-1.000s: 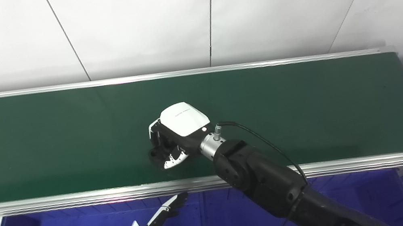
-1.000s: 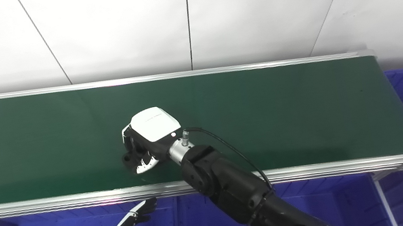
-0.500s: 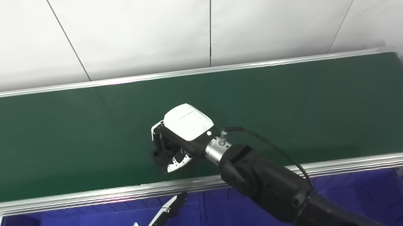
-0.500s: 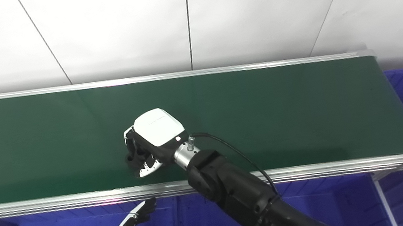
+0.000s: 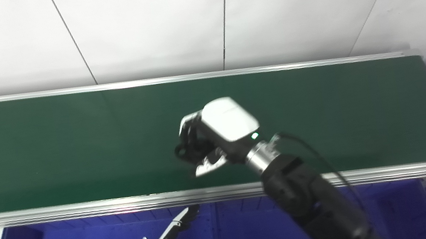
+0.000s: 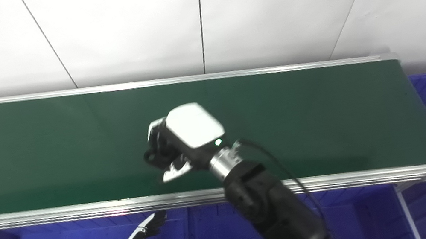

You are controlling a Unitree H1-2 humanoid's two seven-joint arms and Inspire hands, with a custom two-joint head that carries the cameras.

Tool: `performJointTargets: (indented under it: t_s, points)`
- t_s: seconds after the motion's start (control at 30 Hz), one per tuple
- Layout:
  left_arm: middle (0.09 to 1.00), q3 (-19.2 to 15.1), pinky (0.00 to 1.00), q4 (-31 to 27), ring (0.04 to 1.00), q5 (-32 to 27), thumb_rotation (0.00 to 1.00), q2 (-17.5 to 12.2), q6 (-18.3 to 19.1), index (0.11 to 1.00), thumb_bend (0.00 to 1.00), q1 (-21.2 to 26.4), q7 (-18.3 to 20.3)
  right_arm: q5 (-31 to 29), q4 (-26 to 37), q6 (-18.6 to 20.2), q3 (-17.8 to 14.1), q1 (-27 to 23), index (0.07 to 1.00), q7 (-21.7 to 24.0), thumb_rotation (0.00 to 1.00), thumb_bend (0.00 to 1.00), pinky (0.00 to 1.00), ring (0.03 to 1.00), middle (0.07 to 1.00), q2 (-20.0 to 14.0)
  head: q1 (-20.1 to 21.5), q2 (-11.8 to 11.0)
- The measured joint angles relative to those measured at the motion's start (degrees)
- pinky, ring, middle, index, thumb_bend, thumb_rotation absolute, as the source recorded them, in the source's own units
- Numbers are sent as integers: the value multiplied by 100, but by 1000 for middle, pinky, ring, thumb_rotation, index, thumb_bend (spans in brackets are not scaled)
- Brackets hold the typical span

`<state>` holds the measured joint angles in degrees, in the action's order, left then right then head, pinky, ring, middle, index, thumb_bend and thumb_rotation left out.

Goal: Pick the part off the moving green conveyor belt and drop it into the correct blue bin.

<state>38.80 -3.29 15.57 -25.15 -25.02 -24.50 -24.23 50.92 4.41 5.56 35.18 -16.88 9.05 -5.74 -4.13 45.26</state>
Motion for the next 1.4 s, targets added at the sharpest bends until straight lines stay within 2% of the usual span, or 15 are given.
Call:
performJointTargets:
  t_s: [0.17,0.4,0.53,0.6,0.7,0.83,0.93,1.0,1.13,1.2,1.33,1.4]
  points:
    - [899,26,836,-2,878,10,583,2,0,905,706,-1,-3,-94,559,71,-350,263,490,245,0,528,223,282,472,-80,-35,35]
    - [899,26,831,-41,877,14,601,2,0,906,720,-16,-1,-184,1177,66,-734,701,489,270,0,527,172,230,470,-180,-18,97]
    - [903,23,835,-76,881,15,595,1,0,909,718,-53,1,-288,1416,64,-819,1137,488,271,0,529,161,220,470,-288,61,184]
    - [910,1,843,-162,887,27,621,0,0,917,731,-104,21,-345,1535,64,-865,1394,489,278,0,527,185,247,471,-332,123,237]
    - [909,-118,844,-221,886,13,623,1,0,915,744,-157,71,-457,1675,57,-936,1956,488,168,0,528,169,232,471,-397,185,299]
    - [912,-213,860,-223,895,0,622,-15,0,917,737,-190,147,-494,1672,35,-937,2680,488,2,0,528,163,226,471,-472,316,431]
    - [910,-263,861,-263,894,-21,607,-31,0,916,725,-182,150,-622,1603,-64,-937,3111,489,-125,0,526,177,243,471,-560,413,641]
    - [902,-314,851,-334,887,-69,592,-67,0,910,718,-187,170,-685,1500,-87,-925,3365,490,-124,0,526,185,250,472,-609,422,659]
    - [895,-449,840,-418,880,-188,565,-101,0,904,703,-188,214,-640,1405,-86,-895,3588,490,-117,0,526,246,325,479,-604,475,904]
    - [892,-498,838,-432,879,-256,566,-129,-1,902,704,-188,258,-655,1138,-87,-893,3621,490,-134,0,526,258,338,479,-571,475,905]
    - [893,-635,842,-517,880,-375,579,-141,0,901,706,-206,448,-653,630,-87,-901,3605,490,-227,0,525,236,317,476,-548,475,1116]
    - [888,-748,835,-649,876,-378,578,-139,-1,898,703,-239,555,-591,420,-88,-885,3565,509,-318,0,522,268,363,460,-537,483,1195]
